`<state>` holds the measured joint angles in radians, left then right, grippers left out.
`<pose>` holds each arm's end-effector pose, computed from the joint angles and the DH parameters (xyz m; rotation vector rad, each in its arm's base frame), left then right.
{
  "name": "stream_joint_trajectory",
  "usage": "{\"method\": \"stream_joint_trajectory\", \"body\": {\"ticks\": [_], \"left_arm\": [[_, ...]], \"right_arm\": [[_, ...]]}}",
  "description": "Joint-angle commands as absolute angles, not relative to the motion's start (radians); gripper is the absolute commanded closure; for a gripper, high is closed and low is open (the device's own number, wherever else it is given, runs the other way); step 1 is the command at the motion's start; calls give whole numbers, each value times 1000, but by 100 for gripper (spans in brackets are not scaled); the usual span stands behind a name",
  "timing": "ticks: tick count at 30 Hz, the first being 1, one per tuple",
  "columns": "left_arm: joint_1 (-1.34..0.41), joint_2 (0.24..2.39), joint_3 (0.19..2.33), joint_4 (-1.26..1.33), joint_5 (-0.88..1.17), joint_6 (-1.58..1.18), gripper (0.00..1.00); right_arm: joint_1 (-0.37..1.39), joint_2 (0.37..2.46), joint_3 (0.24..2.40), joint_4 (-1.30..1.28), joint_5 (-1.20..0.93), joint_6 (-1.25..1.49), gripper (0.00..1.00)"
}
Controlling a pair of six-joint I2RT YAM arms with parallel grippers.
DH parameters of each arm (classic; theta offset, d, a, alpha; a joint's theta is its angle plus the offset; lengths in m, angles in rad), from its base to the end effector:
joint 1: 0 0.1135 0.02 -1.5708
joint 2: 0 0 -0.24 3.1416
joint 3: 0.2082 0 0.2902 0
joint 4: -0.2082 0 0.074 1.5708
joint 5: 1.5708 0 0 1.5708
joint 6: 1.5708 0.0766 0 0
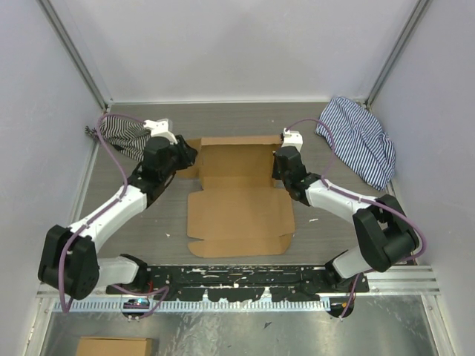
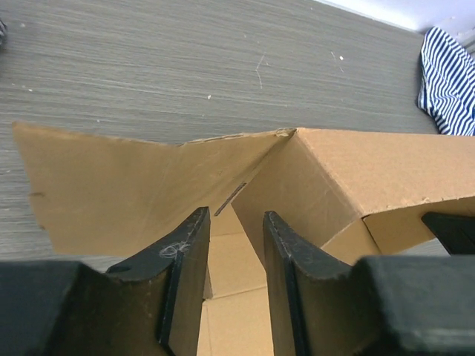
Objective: Fold the paper box
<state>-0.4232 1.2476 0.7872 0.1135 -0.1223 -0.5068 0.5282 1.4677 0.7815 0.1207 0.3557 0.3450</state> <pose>0.3374 -0.1417 0.2177 -0.1649 1.9411 -0.5060 0.3383 0.1665 0.1406 0.0145 2.1003 0.1454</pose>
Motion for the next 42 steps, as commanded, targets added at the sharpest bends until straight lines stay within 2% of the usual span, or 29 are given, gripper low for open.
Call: {"method": "stream_joint_trajectory", "body": {"ticks": [1, 32, 39, 42], "left_arm": [[-435, 1303, 847, 138, -69, -540, 60], [-561, 1345, 772, 440, -255, -890, 60], [-561, 1280, 777, 228, -303, -780, 55], [-561, 1170, 747, 134, -362, -699, 51]], "right_arm": [[534, 1448, 765, 102, 313, 357, 99], [546, 1436, 696, 183, 279, 399, 99], [546, 1476, 760, 105, 432, 459, 99], [534, 1502, 807, 65, 504, 474, 99]]}}
